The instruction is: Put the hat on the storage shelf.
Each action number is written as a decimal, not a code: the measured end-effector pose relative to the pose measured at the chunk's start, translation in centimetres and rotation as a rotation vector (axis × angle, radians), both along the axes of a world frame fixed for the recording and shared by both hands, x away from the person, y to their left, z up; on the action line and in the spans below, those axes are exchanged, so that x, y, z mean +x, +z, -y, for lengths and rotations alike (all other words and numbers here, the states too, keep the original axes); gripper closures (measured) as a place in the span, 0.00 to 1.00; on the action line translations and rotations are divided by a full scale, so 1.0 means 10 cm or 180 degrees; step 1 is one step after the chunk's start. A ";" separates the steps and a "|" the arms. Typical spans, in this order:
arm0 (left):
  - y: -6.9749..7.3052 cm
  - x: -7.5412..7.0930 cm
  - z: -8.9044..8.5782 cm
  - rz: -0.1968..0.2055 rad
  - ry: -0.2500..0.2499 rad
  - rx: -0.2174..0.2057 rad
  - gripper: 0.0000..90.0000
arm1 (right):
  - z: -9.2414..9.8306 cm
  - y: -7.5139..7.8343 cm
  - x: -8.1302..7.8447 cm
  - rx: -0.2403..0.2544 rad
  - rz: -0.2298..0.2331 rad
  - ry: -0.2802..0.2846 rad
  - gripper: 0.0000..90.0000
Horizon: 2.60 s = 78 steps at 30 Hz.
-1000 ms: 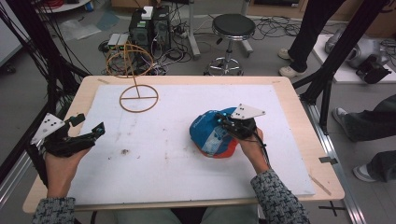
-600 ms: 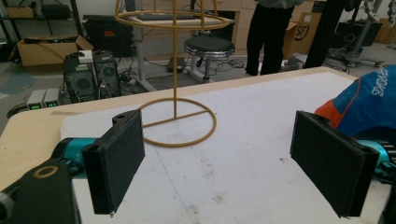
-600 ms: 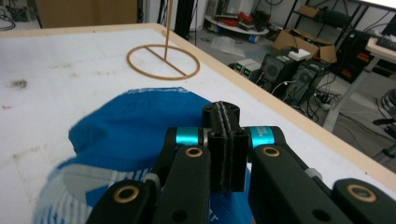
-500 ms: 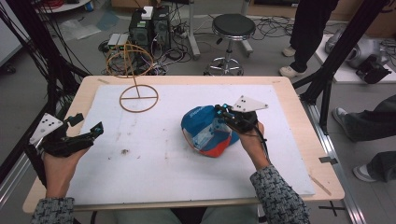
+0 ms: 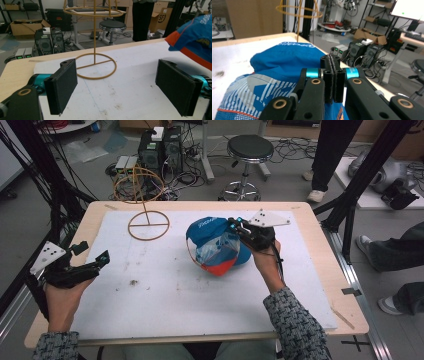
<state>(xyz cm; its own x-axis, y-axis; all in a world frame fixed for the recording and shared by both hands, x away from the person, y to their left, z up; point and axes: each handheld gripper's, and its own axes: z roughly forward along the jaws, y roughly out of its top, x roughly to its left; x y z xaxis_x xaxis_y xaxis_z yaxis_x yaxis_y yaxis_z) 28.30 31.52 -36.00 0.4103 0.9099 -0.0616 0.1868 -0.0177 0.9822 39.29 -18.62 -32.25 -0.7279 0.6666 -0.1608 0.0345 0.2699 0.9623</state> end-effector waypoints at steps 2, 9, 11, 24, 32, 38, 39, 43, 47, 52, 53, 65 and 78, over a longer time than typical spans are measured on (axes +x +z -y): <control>0.00 0.00 0.00 0.0002 -0.0002 -0.0001 0.20 | -0.01 0.03 0.01 0.0018 0.0015 -0.0005 1.00; 0.01 -0.01 -0.01 0.0010 0.0002 -0.0009 0.20 | -0.09 0.26 0.13 0.0146 0.0091 -0.0027 1.00; 0.01 -0.01 -0.01 0.0013 0.0002 -0.0012 0.20 | -0.12 0.31 0.17 0.0194 0.0108 -0.0034 1.00; 0.01 -0.01 -0.02 0.0019 0.0006 -0.0008 0.20 | -0.45 0.60 0.35 0.0311 0.0235 -0.0043 1.00; 0.02 -0.01 -0.04 0.0030 0.0008 -0.0037 0.20 | -0.59 0.84 0.52 0.0499 0.0260 -0.0047 1.00; 0.03 -0.02 -0.06 0.0044 0.0010 -0.0049 0.20 | -0.70 0.96 0.64 0.0528 0.0282 -0.0086 1.00; 0.03 -0.02 -0.06 0.0047 0.0015 -0.0046 0.20 | -0.72 0.98 0.66 0.0525 0.0258 -0.0087 1.00; 0.04 -0.03 -0.07 0.0047 0.0019 -0.0055 0.20 | -0.79 1.01 0.72 0.0529 0.0276 -0.0103 1.00; 0.04 -0.03 -0.08 0.0057 0.0019 -0.0066 0.20 | -0.87 1.05 0.79 0.0522 0.0242 -0.0119 1.00; 0.04 -0.03 -0.10 0.0063 0.0028 -0.0077 0.20 | -0.97 1.10 0.85 0.0533 0.0272 -0.0114 1.00; 0.05 -0.03 -0.10 0.0064 0.0029 -0.0083 0.20 | -0.99 1.11 0.86 0.0538 0.0263 -0.0122 1.00; 0.06 -0.04 -0.12 0.0087 0.0039 -0.0102 0.20 | -1.23 1.28 0.98 0.0550 0.0319 -0.0137 1.00; 0.09 -0.06 -0.16 0.0116 0.0044 -0.0140 0.20 | -1.62 1.50 1.10 0.0564 0.0361 -0.0079 1.00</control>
